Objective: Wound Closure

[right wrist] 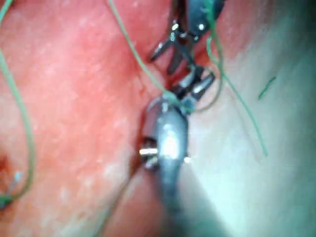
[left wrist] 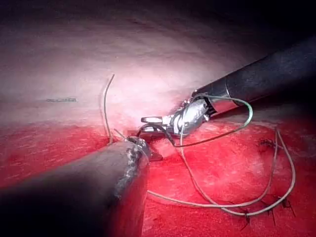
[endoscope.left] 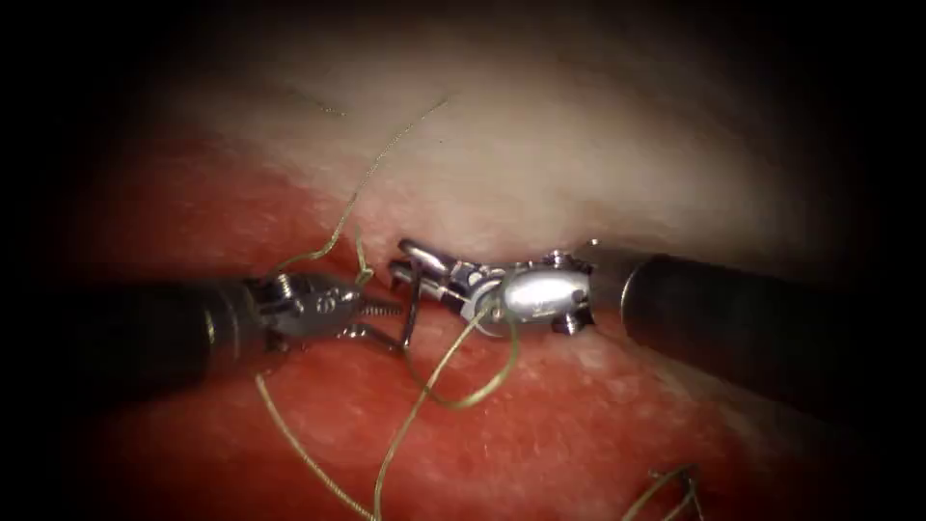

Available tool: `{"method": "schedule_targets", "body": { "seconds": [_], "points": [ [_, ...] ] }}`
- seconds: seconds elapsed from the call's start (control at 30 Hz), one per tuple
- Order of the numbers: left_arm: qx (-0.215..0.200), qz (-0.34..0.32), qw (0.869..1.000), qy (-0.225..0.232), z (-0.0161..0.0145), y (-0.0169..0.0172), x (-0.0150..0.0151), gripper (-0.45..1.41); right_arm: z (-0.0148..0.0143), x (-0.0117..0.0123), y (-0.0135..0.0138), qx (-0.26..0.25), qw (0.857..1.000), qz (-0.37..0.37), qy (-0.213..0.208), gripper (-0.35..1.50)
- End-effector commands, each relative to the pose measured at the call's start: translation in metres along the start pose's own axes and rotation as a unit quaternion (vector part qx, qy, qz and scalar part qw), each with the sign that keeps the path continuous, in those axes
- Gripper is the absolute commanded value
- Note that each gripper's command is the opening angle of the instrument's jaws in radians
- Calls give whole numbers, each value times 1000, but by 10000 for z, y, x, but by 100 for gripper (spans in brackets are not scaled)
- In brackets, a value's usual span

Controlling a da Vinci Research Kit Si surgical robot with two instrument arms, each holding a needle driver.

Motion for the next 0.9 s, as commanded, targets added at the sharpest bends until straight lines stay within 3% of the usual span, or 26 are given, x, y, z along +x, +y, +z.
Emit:
{"method": "schedule_targets", "body": {
  "seconds": [0.03, 0.57, 0.9],
  "points": [
    [-1, 1, 1000, 0, 8, -2, 0, 12, 8, -7, -8, 3, 1000, 7, -1, -35],
    [-1, -2, 1000, -1, 8, -2, 0, 12, 15, -14, -20, 41, 998, 35, -29, -35],
    [-1, -2, 1000, -3, 8, -2, 0, 12, 17, -27, -25, 60, 991, 104, -67, -35]
  ]
}}
